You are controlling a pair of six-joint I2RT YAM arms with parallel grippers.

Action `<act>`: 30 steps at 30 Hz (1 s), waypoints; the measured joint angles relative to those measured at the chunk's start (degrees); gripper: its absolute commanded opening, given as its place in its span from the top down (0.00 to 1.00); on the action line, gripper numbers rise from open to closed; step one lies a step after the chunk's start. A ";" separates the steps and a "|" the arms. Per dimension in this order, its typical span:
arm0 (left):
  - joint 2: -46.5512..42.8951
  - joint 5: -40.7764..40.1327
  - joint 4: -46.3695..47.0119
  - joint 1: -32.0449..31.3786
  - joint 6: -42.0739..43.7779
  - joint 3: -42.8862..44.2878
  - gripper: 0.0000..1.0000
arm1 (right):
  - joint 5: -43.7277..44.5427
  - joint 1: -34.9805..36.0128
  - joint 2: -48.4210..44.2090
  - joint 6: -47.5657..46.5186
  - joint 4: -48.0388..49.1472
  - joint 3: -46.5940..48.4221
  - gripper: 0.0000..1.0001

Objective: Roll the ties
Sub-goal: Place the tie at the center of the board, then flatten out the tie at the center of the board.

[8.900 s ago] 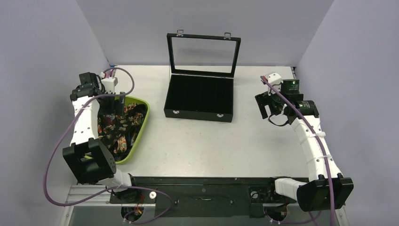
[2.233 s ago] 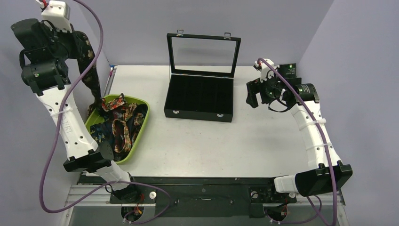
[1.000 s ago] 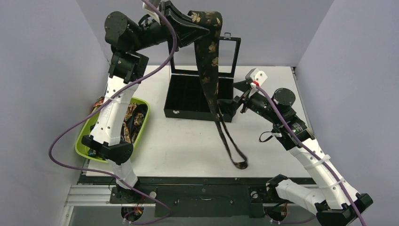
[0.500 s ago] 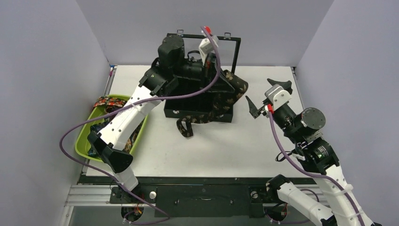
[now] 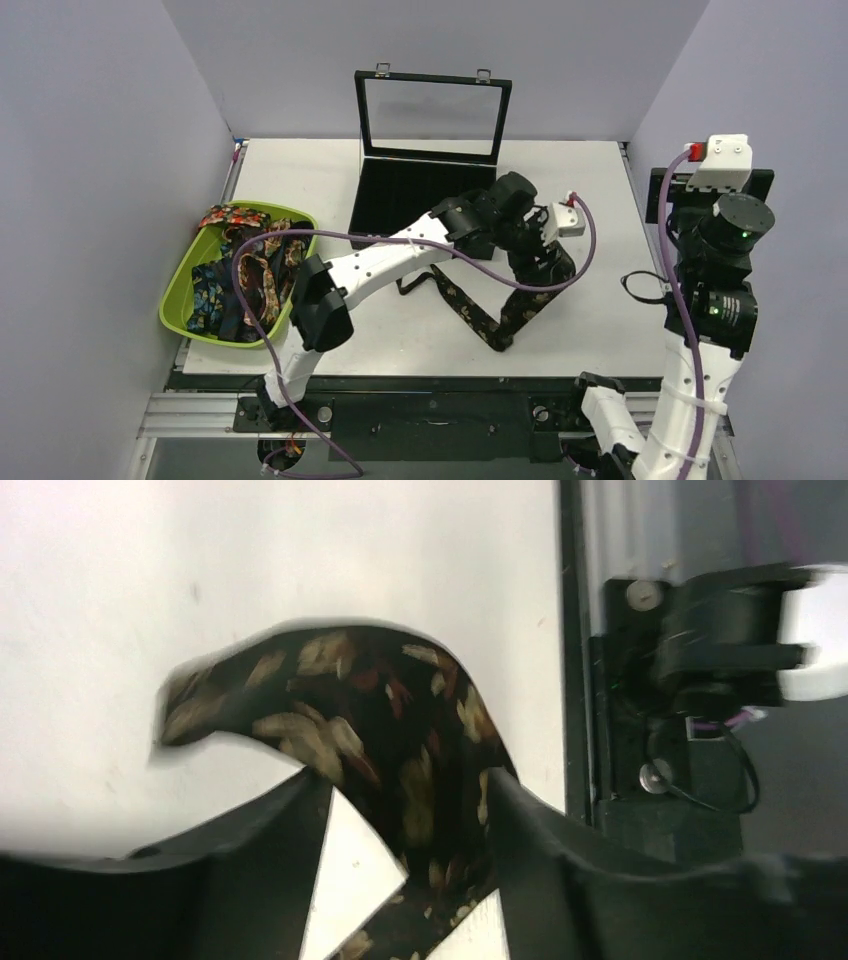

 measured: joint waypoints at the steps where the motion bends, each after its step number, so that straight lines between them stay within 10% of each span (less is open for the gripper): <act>1: 2.16 -1.36 -1.11 0.15 0.94 0.22 0.10 | -2.19 -3.63 1.07 -0.33 -2.05 0.83 0.16; 5: 4.09 -2.49 -4.92 3.69 3.28 -2.78 0.03 | -9.97 -11.19 6.71 -5.35 -11.19 2.60 0.20; 14: -26.45 -0.20 -0.63 27.76 17.03 -45.24 0.10 | -18.14 -4.87 15.06 -30.80 -34.67 -5.86 0.19; 23: -29.90 0.63 3.52 28.30 31.50 -60.85 0.35 | -18.40 6.21 11.65 -48.22 -32.11 -24.98 0.17; 30: -27.08 -1.49 10.38 28.28 37.20 -63.67 0.32 | -18.64 12.41 14.71 -57.48 -24.28 -31.76 0.17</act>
